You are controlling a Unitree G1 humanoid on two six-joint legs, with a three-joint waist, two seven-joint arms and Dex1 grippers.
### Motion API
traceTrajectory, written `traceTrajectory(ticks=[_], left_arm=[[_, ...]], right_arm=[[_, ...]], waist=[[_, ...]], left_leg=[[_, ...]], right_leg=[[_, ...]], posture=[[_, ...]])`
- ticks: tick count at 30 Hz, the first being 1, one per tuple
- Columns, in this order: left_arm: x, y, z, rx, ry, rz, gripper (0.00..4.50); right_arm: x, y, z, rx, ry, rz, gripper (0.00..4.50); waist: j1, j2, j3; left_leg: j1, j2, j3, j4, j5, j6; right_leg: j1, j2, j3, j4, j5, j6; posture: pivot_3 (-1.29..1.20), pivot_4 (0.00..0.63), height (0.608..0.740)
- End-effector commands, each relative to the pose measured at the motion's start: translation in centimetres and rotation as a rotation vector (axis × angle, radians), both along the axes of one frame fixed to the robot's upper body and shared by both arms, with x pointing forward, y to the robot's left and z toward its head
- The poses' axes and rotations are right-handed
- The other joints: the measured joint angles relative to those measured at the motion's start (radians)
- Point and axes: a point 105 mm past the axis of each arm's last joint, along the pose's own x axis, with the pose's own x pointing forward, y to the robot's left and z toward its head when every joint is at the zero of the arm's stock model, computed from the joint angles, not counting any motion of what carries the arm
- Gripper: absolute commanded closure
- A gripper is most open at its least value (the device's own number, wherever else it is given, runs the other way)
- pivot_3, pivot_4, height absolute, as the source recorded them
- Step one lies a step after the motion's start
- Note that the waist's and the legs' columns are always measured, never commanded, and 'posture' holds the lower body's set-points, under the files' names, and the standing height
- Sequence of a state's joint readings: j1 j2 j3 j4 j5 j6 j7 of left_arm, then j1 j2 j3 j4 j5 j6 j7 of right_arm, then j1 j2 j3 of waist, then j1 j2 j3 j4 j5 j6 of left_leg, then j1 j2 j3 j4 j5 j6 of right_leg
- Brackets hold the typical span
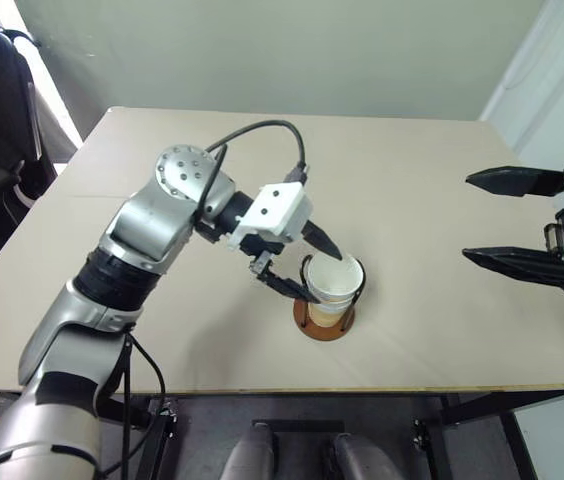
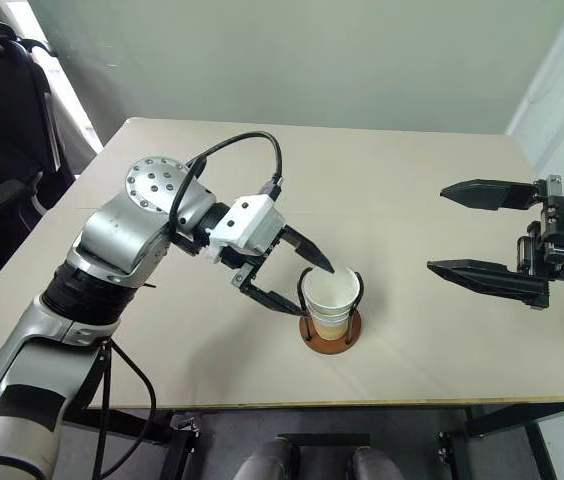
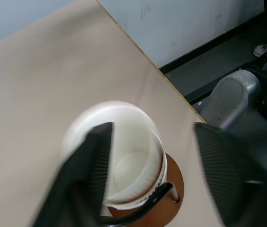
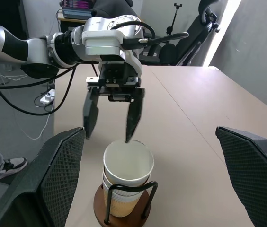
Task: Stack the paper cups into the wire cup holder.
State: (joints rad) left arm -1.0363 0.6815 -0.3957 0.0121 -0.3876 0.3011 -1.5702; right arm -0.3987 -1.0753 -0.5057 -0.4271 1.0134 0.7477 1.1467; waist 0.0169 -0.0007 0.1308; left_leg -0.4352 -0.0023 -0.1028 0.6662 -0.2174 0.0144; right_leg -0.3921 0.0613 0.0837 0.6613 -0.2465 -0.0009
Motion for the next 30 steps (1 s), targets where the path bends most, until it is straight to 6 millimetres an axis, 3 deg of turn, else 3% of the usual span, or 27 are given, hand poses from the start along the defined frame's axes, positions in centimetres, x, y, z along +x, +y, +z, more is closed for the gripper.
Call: traceTrajectory(ticks=[1, 6, 9, 12, 15, 21, 26, 30], left_arm=[[0.6, 0.1, 1.6, -0.082, -0.035, 0.037, 0.02], [2.2, 2.0, 3.6, -0.248, -0.05, 0.213, 0.02], [2.4, 6.4, 4.0, -0.289, 0.013, 0.36, 0.02], [2.5, 11.0, 2.3, -0.238, 0.062, 0.515, 0.02], [1.3, 14.3, 1.2, -0.227, 0.145, 0.621, 0.02], [-1.5, 18.9, 0.8, -0.316, 0.316, 0.767, 0.02], [-2.6, 19.6, 0.1, -0.315, 0.353, 0.803, 0.02], [-2.8, 19.3, 0.0, -0.32, 0.352, 0.813, 0.02]], right_arm=[[-0.1, -0.3, 0.7, -0.015, -0.05, -0.021, 0.0], [1.4, -1.3, -0.8, -0.086, -0.026, -0.097, 0.0], [1.0, -2.0, -1.7, -0.091, 0.02, -0.089, 0.0], [0.2, -2.8, -3.2, -0.131, 0.079, -0.072, 0.0], [0.5, -4.3, -3.8, -0.131, 0.114, -0.136, 0.0], [0.0, -6.8, -5.1, -0.167, 0.196, -0.224, 0.0], [0.4, -8.0, -5.2, -0.183, 0.201, -0.262, 0.0], [1.4, -7.3, -5.1, -0.18, 0.193, -0.226, 0.0]], waist=[[0.0, 0.0, 0.0], [0.0, 0.0, 0.0], [-0.004, 0.001, 0.0], [-0.009, 0.001, 0.0], [-0.009, 0.002, 0.0], [0.001, 0.001, 0.0], [-0.002, 0.002, 0.0], [-0.007, 0.001, -0.001]], left_leg=[[0.0, 0.0, 0.0, 0.0, 0.0, 0.0], [0.0, 0.0, 0.0, 0.0, 0.0, 0.0], [0.0, 0.0, 0.0, -0.001, 0.0, 0.0], [0.0, 0.001, 0.001, -0.003, 0.0, -0.001], [0.0, 0.001, 0.001, -0.003, 0.0, -0.001], [0.0, 0.0, 0.0, -0.002, -0.001, 0.0], [0.002, 0.0, 0.001, -0.002, -0.002, -0.002], [0.004, 0.0, 0.0, -0.002, -0.001, -0.003]], right_leg=[[0.0, 0.0, 0.0, 0.0, 0.0, 0.0], [0.0, 0.0, 0.0, 0.0, 0.0, 0.0], [-0.001, 0.0, 0.0, 0.0, 0.0, 0.0], [-0.002, 0.001, 0.0, 0.0, -0.001, 0.0], [-0.002, 0.001, 0.001, 0.0, -0.002, 0.0], [-0.001, -0.001, 0.001, -0.001, -0.003, -0.002], [-0.001, -0.001, 0.001, 0.0, -0.005, -0.006], [0.0, -0.001, 0.001, 0.001, -0.003, -0.01]], posture=[[0.0, 0.15, 0.74], [0.0, 0.15, 0.74], [0.0, 0.15, 0.74], [0.0, 0.15, 0.74], [0.0, 0.15, 0.74], [0.0, 0.15, 0.74], [0.0, 0.15, 0.74], [0.0, 0.15, 0.74]])
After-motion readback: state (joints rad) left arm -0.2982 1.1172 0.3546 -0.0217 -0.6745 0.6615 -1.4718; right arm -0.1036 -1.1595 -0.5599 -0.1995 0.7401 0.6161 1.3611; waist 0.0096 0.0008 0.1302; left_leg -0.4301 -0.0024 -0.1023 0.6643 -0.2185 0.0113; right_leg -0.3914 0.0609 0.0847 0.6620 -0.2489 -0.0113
